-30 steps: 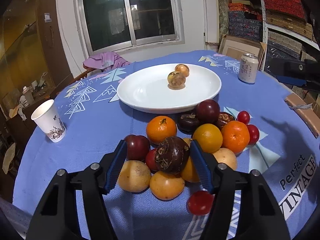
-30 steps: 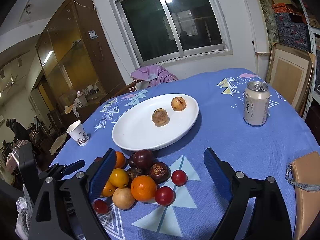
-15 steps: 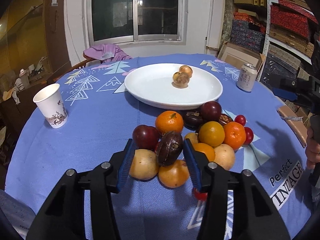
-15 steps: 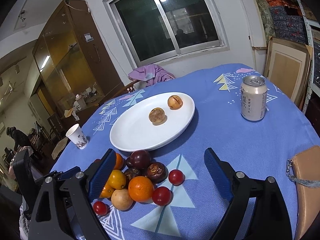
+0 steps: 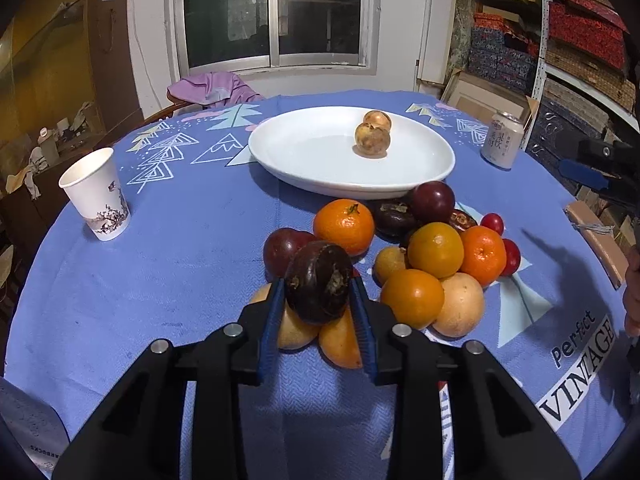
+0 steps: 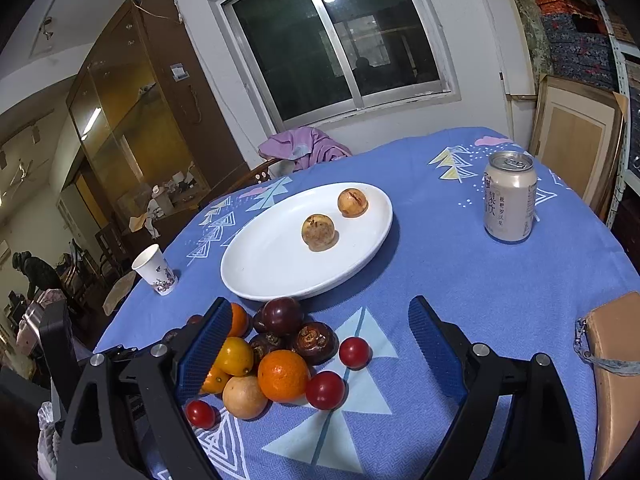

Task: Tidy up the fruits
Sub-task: 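Grasp the dark purple fruit with the left tool while the right tool grasps a red cherry tomato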

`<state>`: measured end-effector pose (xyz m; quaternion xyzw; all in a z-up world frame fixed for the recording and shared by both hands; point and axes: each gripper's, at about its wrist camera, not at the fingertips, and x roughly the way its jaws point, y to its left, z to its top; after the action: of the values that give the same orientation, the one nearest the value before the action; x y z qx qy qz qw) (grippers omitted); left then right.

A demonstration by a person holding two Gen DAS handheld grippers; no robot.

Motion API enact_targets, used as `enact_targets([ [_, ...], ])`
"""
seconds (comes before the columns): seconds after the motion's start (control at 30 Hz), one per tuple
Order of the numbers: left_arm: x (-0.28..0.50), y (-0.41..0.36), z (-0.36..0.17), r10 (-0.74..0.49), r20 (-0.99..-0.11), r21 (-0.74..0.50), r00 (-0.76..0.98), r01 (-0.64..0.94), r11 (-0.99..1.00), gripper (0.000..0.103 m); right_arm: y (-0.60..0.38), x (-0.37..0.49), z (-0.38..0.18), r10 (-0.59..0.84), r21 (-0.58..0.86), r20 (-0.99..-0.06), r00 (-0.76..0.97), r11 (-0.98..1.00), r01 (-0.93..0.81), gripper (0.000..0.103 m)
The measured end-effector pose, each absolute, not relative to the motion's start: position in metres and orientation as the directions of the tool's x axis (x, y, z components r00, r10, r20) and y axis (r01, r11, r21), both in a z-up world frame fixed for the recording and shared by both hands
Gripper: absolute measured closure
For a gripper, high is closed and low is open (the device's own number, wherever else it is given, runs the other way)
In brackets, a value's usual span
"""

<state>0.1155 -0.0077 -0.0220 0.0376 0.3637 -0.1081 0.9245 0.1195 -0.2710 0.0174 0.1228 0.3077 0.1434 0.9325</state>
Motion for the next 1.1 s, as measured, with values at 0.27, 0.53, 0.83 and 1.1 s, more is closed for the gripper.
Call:
enact_targets([
  [0.27,0.116,-0.002,-0.017,-0.216,-0.678,-0.073,0.702,0.228,0.971,0.075,-0.261,0.127,0.005,0.344,0.274,-0.613,0.711,0.937,-0.217,0.015],
  [0.53,0.117,-0.003,-0.018,-0.211,-0.679,-0.075,0.703,0.219,0.973,0.076,-0.261,0.145,-0.027,0.370,0.306,-0.706,0.604,0.928,-0.211,0.059],
  [0.83,0.116,-0.007,-0.017,-0.205,-0.677,-0.062,0.707,0.222,0.973,0.077,-0.268,0.167,-0.050,0.437,0.440,-0.716,0.545,0.888,-0.134,0.059],
  [1.1,0.115,-0.008,-0.016,-0.209,-0.673,-0.064,0.710,0.226,0.972,0.077,-0.260,0.173,-0.061,0.368,0.361,-0.757,0.541,0.924,-0.123,0.065],
])
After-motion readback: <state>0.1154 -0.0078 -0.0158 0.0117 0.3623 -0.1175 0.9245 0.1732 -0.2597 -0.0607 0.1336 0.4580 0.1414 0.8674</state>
